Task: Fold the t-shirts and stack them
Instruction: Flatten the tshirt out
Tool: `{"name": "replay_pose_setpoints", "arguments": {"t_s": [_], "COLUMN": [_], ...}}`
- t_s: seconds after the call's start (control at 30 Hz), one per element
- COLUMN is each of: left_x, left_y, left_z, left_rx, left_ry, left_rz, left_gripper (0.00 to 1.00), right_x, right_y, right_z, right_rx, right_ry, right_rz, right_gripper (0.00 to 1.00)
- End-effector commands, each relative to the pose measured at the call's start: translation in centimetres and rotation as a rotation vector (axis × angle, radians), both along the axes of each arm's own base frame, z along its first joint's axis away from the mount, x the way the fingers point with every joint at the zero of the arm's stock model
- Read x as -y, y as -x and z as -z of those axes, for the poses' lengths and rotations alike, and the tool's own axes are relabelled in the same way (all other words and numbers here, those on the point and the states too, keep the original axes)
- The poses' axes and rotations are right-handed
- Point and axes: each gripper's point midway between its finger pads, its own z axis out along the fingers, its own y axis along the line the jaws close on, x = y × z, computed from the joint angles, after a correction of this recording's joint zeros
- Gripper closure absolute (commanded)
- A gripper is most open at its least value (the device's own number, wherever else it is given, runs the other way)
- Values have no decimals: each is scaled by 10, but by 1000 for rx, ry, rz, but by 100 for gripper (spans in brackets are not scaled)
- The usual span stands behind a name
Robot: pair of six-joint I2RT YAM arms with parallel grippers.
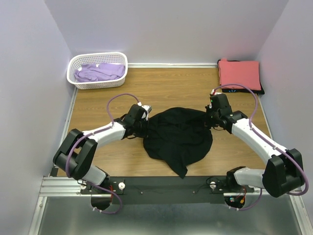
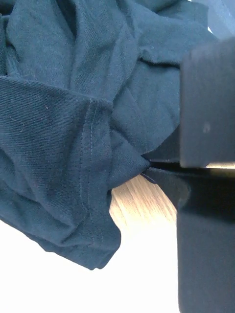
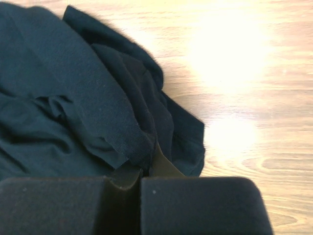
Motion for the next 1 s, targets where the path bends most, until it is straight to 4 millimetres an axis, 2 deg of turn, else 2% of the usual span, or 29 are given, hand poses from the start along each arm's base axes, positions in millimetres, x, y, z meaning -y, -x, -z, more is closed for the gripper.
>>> {"name": "replay_pose_setpoints", "arguments": {"t_s": [0.0, 0.03, 0.07, 0.13, 0.17, 0.2, 0.23, 0.27, 0.3, 0.37, 0.4, 0.43, 0.47, 0.57, 0.83, 0.97], "left_x": [-14, -23, -40, -64, -90, -104, -118, -135, -152, -170, -180, -185, -192, -198, -205, -217], "left_y": [-15, -17, -35, -48, -60, -64, -67, -70, -73, -71, -69, -66, -63, -55, -40, -28], "left_z": [-20, -25, -50, -76, -105, -120, -136, -167, -182, -209, -234, -244, -263, -285, -313, -337], "left_rx": [93, 107, 202, 279, 352, 391, 427, 497, 533, 594, 653, 675, 720, 773, 836, 890], "left_ry": [-53, -86, -127, -175, -210, -230, -244, -247, -265, -283, -285, -294, -287, -258, -207, -192], "left_rz": [-71, -99, -183, -275, -377, -421, -469, -539, -582, -644, -691, -702, -739, -765, -800, -846], "left_gripper": [100, 100, 100, 100, 100, 100, 100, 100, 100, 100, 100, 100, 100, 100, 100, 100], "right_x": [16, 19, 29, 39, 45, 56, 62, 72, 75, 82, 88, 91, 94, 98, 90, 92], "right_y": [-10, -12, -16, -19, -21, -23, -23, -22, -22, -21, -18, -16, -14, -10, -13, -11], "right_z": [-24, -32, -42, -64, -72, -89, -99, -116, -127, -153, -167, -181, -188, -207, -212, -215], "right_rx": [82, 108, 139, 207, 235, 281, 312, 362, 390, 455, 492, 527, 544, 586, 592, 599], "right_ry": [69, 78, 110, 132, 149, 183, 193, 213, 216, 221, 226, 221, 234, 241, 210, 221], "right_rz": [57, 71, 109, 155, 179, 228, 252, 293, 308, 334, 353, 364, 362, 361, 333, 324], "right_gripper": [99, 99, 100, 100, 99, 99, 100, 99, 100, 99, 99, 99, 99, 100, 100, 99]}}
